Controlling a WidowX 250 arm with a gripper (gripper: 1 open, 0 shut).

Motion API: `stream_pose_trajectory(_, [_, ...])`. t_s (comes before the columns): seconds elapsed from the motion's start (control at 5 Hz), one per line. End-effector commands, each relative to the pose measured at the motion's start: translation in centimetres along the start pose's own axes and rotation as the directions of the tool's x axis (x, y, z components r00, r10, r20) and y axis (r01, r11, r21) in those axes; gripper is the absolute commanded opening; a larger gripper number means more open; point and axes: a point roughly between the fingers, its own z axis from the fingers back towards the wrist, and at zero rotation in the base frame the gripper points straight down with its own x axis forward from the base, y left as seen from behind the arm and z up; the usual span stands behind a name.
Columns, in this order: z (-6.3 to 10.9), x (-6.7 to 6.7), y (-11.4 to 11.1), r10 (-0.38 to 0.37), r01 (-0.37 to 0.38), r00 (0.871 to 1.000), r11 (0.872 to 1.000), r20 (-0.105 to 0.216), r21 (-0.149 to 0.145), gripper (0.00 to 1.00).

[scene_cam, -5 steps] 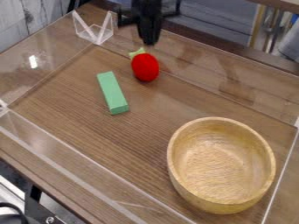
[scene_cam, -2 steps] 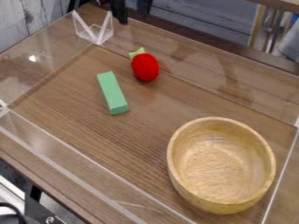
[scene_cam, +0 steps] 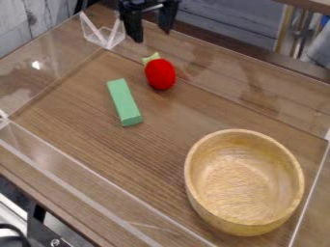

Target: Move the red fruit to the left

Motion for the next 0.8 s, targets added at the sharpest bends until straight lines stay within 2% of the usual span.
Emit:
stream_pose_trajectory(0.0, [-0.8,0.5,-0.7,0.034,-0.034,0.999,0.999,0.036,-0.012,1.0])
stream_pose_trajectory(0.2, [-3.1,0.6,-1.1,0.064,-0.065,0.997,0.998,0.041,0.011,1.0])
stream_pose_trajectory(0.4, [-4.7,0.3,-1.5,0.04,-0.041,0.998,0.999,0.041,0.021,1.0])
stream_pose_trajectory(0.6, [-5.2,0.1,-1.3,0.014,-0.014,0.999,1.0,0.035,0.017,0.0])
